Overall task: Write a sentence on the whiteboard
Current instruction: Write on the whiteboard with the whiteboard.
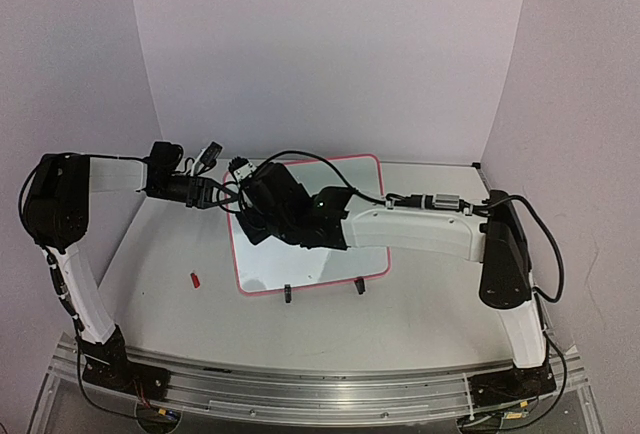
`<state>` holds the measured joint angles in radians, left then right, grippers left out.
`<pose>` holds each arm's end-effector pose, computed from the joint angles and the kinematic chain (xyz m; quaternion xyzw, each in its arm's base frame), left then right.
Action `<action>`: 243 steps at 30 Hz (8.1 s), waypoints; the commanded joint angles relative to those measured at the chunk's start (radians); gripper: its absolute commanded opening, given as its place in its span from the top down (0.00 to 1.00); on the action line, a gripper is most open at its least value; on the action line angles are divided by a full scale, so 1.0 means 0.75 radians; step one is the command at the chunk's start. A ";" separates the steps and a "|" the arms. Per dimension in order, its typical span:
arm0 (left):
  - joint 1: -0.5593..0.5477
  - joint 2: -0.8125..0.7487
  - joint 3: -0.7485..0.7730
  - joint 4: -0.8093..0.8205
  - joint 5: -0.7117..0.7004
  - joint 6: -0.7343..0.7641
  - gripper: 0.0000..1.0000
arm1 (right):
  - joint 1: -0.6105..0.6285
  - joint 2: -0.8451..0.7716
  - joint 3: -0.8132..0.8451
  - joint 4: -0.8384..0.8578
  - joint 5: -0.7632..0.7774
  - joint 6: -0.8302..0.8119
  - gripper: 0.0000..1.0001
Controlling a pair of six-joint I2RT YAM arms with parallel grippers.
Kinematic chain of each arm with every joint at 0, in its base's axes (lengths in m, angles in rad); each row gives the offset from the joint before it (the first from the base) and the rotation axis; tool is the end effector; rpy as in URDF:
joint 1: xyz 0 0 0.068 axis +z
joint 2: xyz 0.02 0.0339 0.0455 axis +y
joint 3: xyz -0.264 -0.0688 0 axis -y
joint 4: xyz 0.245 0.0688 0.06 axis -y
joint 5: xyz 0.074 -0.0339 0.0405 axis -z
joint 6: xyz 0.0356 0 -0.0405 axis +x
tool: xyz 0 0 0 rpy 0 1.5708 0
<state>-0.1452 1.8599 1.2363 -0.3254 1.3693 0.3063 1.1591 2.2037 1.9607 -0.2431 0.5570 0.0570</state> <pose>0.3674 -0.0890 0.2062 0.3536 0.6755 -0.5811 0.2846 0.2255 0.4695 0.2770 -0.3103 0.7759 0.0902 0.5418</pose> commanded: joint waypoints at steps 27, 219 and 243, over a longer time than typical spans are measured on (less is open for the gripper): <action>-0.041 0.010 0.012 -0.070 -0.089 0.169 1.00 | -0.041 -0.147 -0.145 -0.033 0.146 -0.005 1.00; -0.040 0.015 0.021 -0.068 -0.102 0.134 1.00 | -0.012 -0.096 -0.005 -0.240 -0.099 0.085 1.00; -0.040 0.015 0.025 -0.063 -0.089 0.130 1.00 | -0.014 -0.213 -0.128 -0.179 -0.095 0.159 1.00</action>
<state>-0.1452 1.8599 1.2438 -0.3508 1.3586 0.3160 1.1503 2.0270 1.8148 -0.4046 0.4551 0.1768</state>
